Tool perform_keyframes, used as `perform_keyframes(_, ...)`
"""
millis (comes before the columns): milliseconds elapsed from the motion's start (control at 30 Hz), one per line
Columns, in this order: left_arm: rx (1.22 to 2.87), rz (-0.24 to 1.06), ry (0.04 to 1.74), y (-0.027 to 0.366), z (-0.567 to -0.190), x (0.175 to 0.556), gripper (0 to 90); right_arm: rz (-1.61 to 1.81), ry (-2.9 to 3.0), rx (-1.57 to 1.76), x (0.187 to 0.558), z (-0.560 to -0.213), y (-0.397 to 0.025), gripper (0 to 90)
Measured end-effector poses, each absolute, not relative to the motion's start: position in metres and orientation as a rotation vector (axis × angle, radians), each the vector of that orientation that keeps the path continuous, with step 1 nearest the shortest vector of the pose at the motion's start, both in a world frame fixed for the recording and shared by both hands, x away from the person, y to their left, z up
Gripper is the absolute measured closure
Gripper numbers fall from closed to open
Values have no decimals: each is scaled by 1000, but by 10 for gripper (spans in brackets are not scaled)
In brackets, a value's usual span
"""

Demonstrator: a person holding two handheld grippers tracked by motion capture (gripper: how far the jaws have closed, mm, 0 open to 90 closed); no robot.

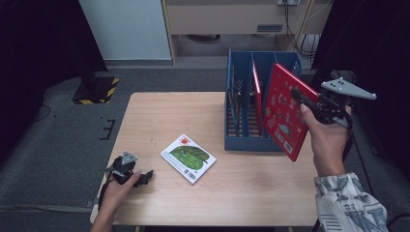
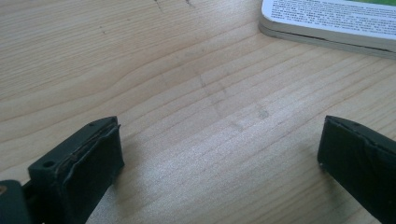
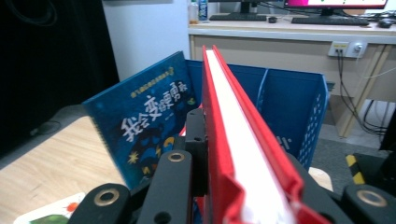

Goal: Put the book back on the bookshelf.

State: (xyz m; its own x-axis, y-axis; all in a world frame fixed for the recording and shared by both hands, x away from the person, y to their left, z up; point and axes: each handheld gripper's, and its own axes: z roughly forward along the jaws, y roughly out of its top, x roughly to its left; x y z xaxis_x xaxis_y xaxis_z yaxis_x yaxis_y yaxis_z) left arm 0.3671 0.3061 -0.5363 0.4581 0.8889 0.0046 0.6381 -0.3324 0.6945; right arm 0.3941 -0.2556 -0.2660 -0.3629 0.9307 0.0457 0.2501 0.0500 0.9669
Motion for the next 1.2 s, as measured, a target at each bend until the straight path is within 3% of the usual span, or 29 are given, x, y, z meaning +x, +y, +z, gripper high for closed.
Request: perform_keyframes(1200, 2081, 515, 1262, 305, -537, 368, 0, 1267, 1605, 1258, 464, -277, -235, 792)
